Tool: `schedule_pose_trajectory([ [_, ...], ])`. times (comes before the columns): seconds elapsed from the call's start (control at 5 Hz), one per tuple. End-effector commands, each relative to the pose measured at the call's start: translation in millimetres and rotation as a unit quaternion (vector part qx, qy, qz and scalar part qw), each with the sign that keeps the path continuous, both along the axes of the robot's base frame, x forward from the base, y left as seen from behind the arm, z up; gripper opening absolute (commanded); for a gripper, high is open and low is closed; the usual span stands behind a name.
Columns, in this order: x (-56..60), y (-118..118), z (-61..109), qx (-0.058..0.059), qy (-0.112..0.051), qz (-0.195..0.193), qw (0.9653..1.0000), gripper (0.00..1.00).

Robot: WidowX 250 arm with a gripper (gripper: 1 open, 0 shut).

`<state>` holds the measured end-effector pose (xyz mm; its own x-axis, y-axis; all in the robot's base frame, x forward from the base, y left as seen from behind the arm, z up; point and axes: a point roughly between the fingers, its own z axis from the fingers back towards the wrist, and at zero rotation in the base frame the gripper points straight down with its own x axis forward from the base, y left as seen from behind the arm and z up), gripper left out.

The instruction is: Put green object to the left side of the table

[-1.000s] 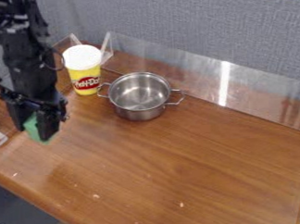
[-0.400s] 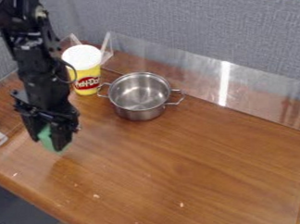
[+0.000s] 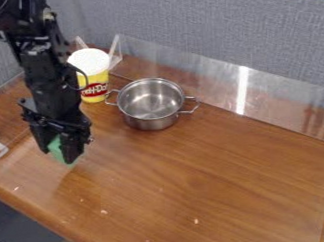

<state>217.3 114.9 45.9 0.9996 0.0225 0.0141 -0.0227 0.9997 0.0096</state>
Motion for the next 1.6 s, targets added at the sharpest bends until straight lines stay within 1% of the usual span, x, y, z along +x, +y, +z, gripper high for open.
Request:
schedule_pose_trajectory([
  [0.0, 5.9, -1.2, 12.5, 0.008, -0.025, -0.010, 0.9996, 0.00],
  [0.4, 7.5, -3.2, 20.1, 0.007, -0.039, -0.012, 0.9991, 0.00],
  [0.8, 9.9, -0.7, 20.8, 0.005, -0.047, -0.010, 0.9988, 0.00],
  [1.2, 17.2, 12.3, 15.0, 0.004, -0.054, 0.001, 0.9985, 0.00],
  [1.4, 19.7, 17.3, 6.9, 0.004, -0.052, 0.004, 0.9986, 0.00],
])
